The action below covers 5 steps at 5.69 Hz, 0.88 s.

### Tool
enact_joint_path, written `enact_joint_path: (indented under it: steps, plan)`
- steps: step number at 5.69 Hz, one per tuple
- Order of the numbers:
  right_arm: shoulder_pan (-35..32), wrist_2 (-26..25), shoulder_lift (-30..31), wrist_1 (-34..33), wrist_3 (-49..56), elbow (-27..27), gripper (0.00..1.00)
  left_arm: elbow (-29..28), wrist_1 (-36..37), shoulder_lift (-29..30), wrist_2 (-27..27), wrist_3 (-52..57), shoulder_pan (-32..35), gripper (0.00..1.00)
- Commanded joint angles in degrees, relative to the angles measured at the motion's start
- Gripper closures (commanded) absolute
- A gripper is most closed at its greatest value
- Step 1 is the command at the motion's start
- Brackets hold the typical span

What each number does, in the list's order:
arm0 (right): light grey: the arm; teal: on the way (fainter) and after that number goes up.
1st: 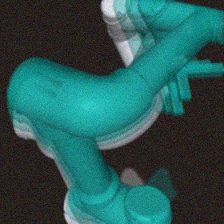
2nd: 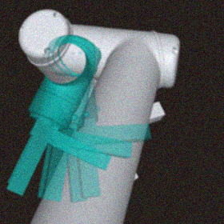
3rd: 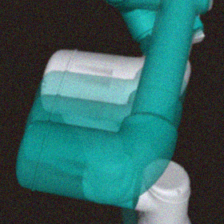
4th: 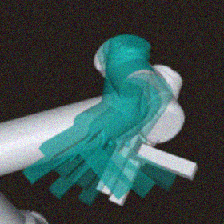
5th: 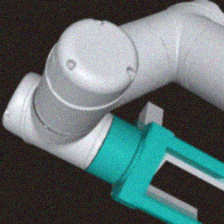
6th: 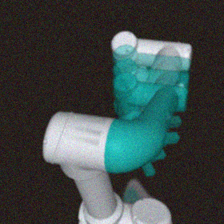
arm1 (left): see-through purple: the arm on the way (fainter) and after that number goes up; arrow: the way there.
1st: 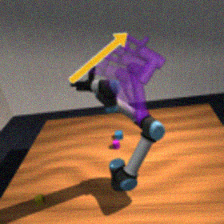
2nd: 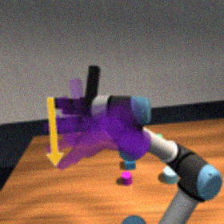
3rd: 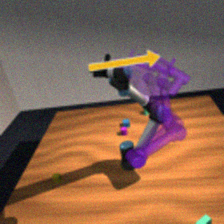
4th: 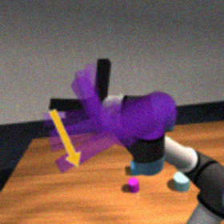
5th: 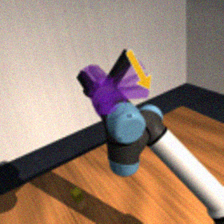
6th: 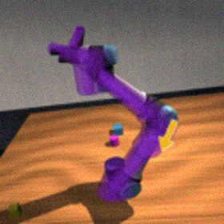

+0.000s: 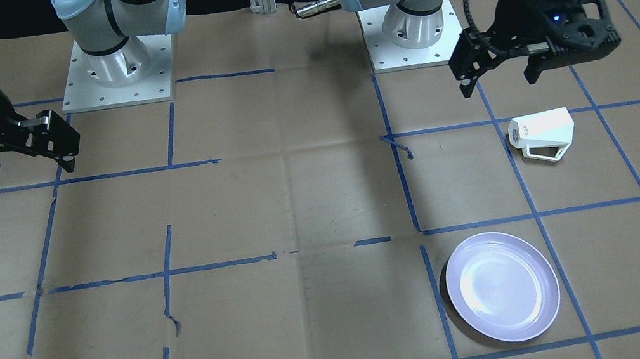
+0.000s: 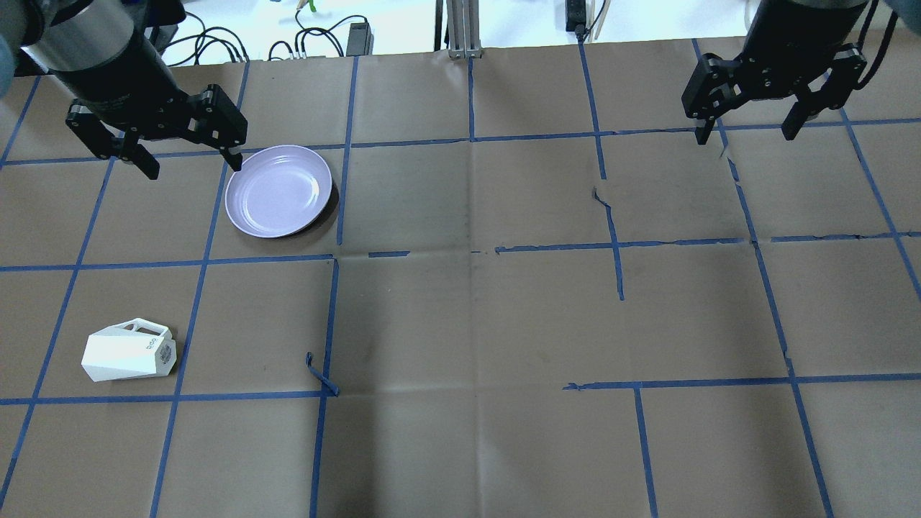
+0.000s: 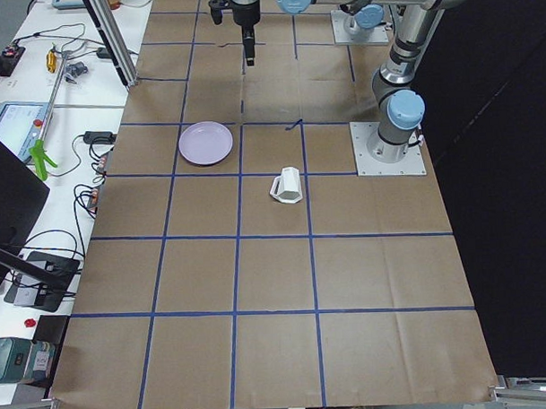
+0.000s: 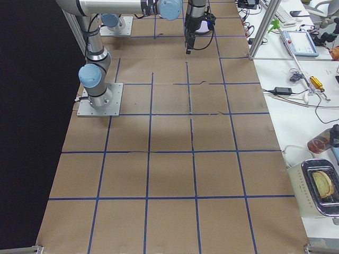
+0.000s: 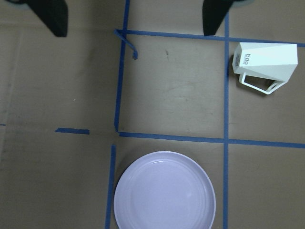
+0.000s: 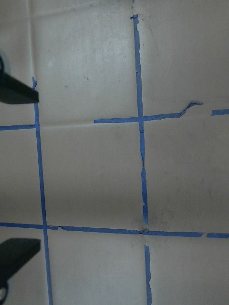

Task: Flip cup and place on plate
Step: 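Move the left gripper away from the white plate toward the lying white mug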

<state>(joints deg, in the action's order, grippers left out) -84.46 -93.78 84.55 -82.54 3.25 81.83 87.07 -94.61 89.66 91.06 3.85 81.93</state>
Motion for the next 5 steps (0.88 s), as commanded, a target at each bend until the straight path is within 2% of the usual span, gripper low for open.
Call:
enact_joint_path:
  steps: [1, 3, 5]
  plan:
    - [0.0, 0.0, 0.0, -0.1, 0.0, 0.0, 0.00, 3.3, -1.3, -3.0, -0.1, 11.2, -11.0, 0.01]
    - [0.0, 0.0, 0.0, 0.0, 0.0, 0.0, 0.00, 5.7, -1.4, -3.7, -1.1, 28.8, -25.3, 0.01]
    - [0.0, 0.0, 0.0, 0.0, 0.0, 0.0, 0.00, 6.2, -3.6, -0.4, -9.1, 47.1, -40.2, 0.01]
